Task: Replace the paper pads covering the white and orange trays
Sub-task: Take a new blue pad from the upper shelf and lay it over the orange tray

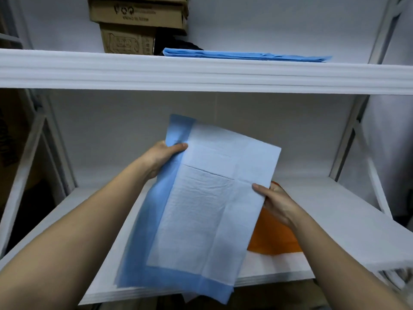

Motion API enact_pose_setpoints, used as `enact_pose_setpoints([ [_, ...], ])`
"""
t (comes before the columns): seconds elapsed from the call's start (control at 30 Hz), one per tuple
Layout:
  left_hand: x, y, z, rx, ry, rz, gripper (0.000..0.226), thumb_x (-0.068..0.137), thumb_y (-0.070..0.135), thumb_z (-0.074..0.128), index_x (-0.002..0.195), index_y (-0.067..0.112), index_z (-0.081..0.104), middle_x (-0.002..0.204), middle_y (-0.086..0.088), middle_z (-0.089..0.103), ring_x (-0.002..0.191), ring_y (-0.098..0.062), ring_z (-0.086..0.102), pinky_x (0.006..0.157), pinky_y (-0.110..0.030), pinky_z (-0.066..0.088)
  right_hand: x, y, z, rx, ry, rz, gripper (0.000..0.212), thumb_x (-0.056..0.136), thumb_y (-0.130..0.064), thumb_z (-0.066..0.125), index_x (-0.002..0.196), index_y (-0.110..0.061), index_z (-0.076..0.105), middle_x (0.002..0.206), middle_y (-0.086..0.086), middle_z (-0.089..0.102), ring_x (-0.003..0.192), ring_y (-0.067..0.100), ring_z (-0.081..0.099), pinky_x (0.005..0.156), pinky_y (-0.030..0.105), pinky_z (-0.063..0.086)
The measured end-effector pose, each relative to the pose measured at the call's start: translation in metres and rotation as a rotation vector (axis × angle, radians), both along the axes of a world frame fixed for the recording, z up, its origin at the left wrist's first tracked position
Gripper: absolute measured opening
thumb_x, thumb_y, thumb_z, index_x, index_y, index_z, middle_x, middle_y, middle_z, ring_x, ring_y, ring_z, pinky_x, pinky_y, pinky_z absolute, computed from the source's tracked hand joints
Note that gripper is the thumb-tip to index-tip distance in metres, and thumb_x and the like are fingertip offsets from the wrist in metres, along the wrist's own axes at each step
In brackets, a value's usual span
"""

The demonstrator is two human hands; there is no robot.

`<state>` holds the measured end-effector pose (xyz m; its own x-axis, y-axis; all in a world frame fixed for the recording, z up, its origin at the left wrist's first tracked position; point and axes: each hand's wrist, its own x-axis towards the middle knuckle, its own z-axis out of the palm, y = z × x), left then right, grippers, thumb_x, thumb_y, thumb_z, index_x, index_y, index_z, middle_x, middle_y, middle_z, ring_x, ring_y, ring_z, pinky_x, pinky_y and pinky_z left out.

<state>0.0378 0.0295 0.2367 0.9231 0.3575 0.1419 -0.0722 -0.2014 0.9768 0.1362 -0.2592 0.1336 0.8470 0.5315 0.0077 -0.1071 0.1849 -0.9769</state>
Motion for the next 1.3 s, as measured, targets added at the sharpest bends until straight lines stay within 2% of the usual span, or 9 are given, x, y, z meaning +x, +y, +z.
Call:
enact_pose_setpoints([
  [0.13,-0.002,0.008,-0.003,-0.009,0.037,-0.014,0.016,0.087,0.023,0.066,0.1,0.014,0.064,0.096,-0.003,0.07,0.085,-0.018,0.067,0.072,-0.028,0.053,0.001,-0.01,0.029,0.004,-0.168,-0.233,0.027,0.089,-0.013,0.062,0.114,-0.003,0.063,0.102,0.007,0.072,0.08,0.016,0.072,0.066,0.026,0.058],
  [0.3,0.01,-0.018,-0.013,-0.1,0.024,-0.077,0.019,0.091,0.023,0.061,0.107,0.014,0.062,0.096,0.0,0.07,0.081,-0.013,0.068,0.063,-0.025,0.055,-0.002,-0.044,0.062,-0.052,-0.401,-0.428,0.012,0.094,-0.013,0.057,0.103,-0.009,0.062,0.092,0.0,0.07,0.069,0.003,0.068,0.062,0.019,0.055],
  [0.4,0.022,-0.043,-0.025,-0.259,0.011,-0.236,0.026,0.091,0.026,0.061,0.112,0.012,0.063,0.106,-0.005,0.072,0.093,-0.018,0.07,0.081,-0.033,0.058,0.008,-0.072,0.07,-0.085,-0.43,-0.49,0.007,0.093,-0.019,0.058,0.093,-0.02,0.065,0.086,-0.006,0.073,0.07,0.005,0.069,0.062,0.021,0.056],
  [0.57,0.055,-0.085,-0.064,-0.35,0.058,-0.498,0.068,0.061,0.038,0.084,0.119,0.009,0.062,0.114,-0.011,0.069,0.101,-0.024,0.068,0.08,-0.031,0.057,0.044,-0.117,0.065,-0.07,-0.338,-0.563,0.008,0.093,-0.02,0.059,0.09,-0.021,0.066,0.079,-0.009,0.074,0.069,0.007,0.069,0.06,0.021,0.056],
  [0.8,0.142,-0.126,-0.115,-0.335,0.19,-0.206,0.015,0.091,0.004,0.055,0.104,0.004,0.064,0.087,-0.007,0.074,0.067,-0.016,0.071,0.064,-0.027,0.058,0.136,-0.148,0.02,-0.279,-0.004,-0.44,0.014,0.096,-0.008,0.046,0.098,-0.008,0.06,0.07,0.003,0.072,0.054,0.011,0.068,0.058,0.027,0.055],
  [0.93,0.175,-0.134,-0.153,-0.43,0.328,-0.107,0.011,0.09,-0.004,0.052,0.094,0.002,0.06,0.061,-0.009,0.069,0.047,-0.017,0.066,0.045,-0.025,0.054,0.18,-0.146,-0.012,-0.45,0.047,-0.355,0.03,0.09,0.003,0.045,0.116,-0.005,0.058,0.093,0.012,0.069,0.079,0.029,0.066,0.072,0.034,0.051],
  [1.07,0.196,-0.13,-0.193,-0.474,0.371,-0.03,0.012,0.09,-0.004,0.053,0.1,-0.002,0.059,0.077,-0.017,0.065,0.053,-0.022,0.065,0.045,-0.026,0.053,0.208,-0.132,-0.052,-0.441,-0.007,-0.434,0.041,0.086,0.007,0.051,0.12,-0.015,0.055,0.113,0.016,0.064,0.086,0.031,0.063,0.082,0.039,0.052],
  [1.2,0.218,-0.128,-0.222,-0.415,0.346,0.094,0.011,0.091,-0.003,0.053,0.098,0.002,0.061,0.081,-0.013,0.064,0.067,-0.024,0.061,0.052,-0.028,0.052,0.225,-0.111,-0.089,-0.386,-0.069,-0.534,0.047,0.089,0.007,0.053,0.13,-0.016,0.046,0.103,0.016,0.063,0.071,0.023,0.062,0.058,0.025,0.053],
  [1.3,0.23,-0.127,-0.239,-0.34,0.389,0.193,0.016,0.092,-0.001,0.052,0.079,0.006,0.058,0.074,-0.011,0.058,0.062,-0.021,0.053,0.051,-0.025,0.047,0.231,-0.111,-0.12,-0.553,-0.129,-0.448,0.059,0.091,-0.001,0.056,0.142,-0.018,0.03,0.095,0.013,0.058,0.074,0.025,0.058,0.063,0.031,0.052],
])
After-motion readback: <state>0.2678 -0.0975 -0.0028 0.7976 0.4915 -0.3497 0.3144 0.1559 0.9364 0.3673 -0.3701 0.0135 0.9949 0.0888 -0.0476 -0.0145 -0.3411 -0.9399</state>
